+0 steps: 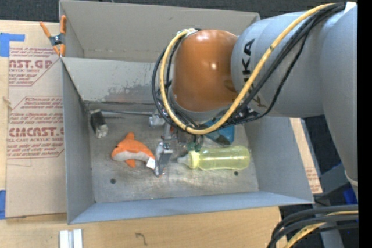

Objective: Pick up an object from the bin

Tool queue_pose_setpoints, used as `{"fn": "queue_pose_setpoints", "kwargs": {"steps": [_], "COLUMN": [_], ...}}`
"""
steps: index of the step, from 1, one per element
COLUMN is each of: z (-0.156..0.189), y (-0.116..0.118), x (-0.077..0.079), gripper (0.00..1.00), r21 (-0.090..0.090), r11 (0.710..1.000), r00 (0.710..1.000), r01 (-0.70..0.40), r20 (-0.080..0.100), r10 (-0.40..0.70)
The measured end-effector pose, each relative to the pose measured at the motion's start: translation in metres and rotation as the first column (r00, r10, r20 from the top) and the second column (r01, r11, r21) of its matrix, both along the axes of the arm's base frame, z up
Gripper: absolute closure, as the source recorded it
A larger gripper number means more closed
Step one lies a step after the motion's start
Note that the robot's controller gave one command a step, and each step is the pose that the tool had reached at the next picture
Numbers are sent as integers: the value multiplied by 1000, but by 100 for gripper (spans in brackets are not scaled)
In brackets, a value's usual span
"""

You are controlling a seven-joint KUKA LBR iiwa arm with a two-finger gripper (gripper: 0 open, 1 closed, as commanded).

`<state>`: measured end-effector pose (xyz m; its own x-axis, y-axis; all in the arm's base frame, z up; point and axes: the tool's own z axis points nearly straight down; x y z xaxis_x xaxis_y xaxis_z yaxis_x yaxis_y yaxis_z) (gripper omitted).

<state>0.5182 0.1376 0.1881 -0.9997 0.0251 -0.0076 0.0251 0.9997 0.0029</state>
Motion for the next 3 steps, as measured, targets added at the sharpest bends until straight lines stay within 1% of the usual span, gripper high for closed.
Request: {"fn": "queue_pose_setpoints", "kwargs": {"steps": [1, 2, 3], "z": [-30, -28, -85], "y": [2, 2, 8], "x": [32, 38, 34], "gripper": [0, 0, 0], "r21": [-2, -1, 1], "r11": [997, 988, 971], "r00": [997, 988, 971], "r01": [73, 156, 237], "r20": [-10, -6, -2], "r10": [-73, -156, -237]}}
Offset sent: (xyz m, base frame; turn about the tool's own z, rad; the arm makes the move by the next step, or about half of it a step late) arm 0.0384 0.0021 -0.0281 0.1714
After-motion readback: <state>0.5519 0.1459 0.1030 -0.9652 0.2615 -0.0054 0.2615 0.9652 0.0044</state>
